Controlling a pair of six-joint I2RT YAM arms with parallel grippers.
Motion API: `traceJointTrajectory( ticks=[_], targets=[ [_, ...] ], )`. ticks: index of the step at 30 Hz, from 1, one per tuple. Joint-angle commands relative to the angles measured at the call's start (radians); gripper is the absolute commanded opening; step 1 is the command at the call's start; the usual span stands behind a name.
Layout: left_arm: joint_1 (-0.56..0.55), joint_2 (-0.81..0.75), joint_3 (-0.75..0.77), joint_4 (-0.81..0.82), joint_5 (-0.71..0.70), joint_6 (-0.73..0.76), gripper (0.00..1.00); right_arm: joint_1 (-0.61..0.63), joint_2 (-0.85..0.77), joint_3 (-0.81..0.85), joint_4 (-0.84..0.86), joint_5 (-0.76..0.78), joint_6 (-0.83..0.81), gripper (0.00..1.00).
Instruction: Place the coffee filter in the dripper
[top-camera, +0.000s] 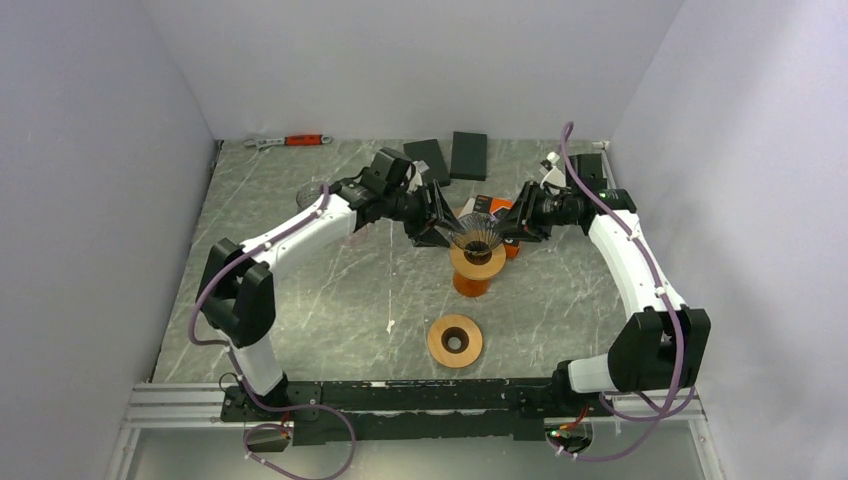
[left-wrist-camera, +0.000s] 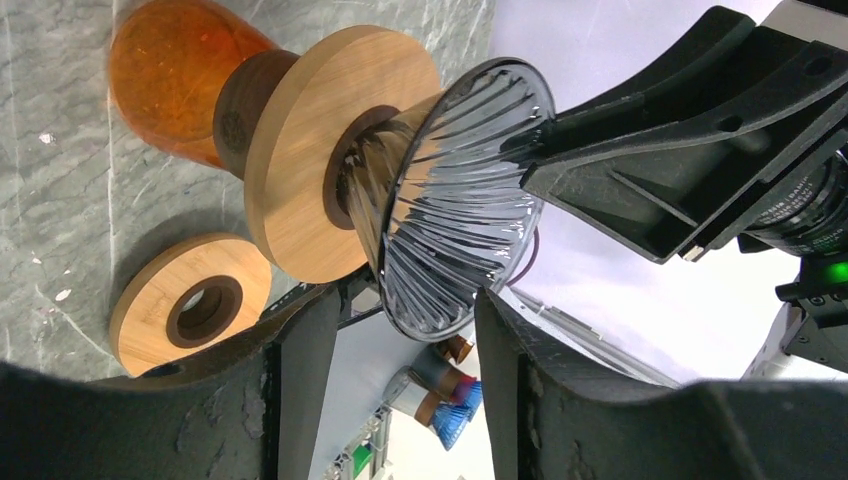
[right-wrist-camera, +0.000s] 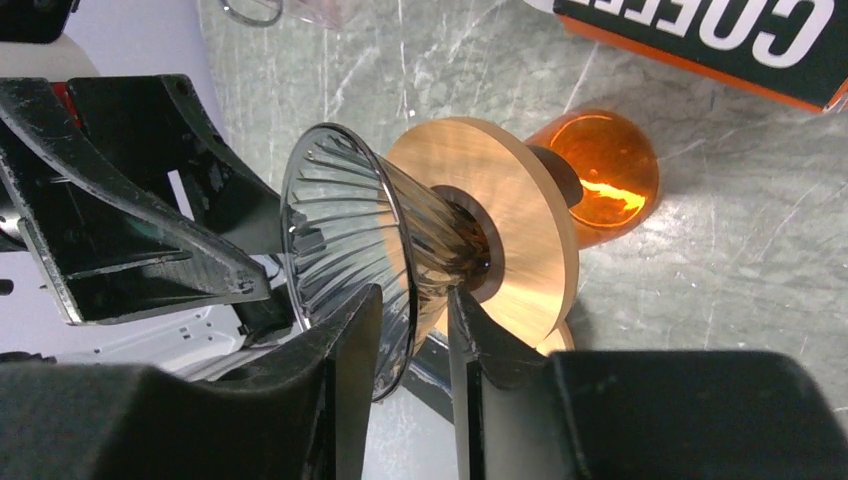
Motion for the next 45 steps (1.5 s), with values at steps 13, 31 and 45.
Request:
traceJointTrajectory(
  ticks=[13, 31, 45],
  targets=[
    [-0.033, 0.021, -0.040, 0.046, 0.024, -0.020, 0.34, 0.001, -0.087, -0.128, 0.048, -0.036, 0.005, 0.24],
    [-0.036, 0.012, 0.033, -0.090, -0.052, 0.049, 0.51, 0.000, -0.113, -0.048, -0.024, 0.008, -0.014, 0.56],
    [-0.036, -0.024, 0.061, -0.071, -0.051, 0.061, 0.61, 0.000, -0.100, 0.010, -0.051, -0.006, -0.014, 0.51]
  ],
)
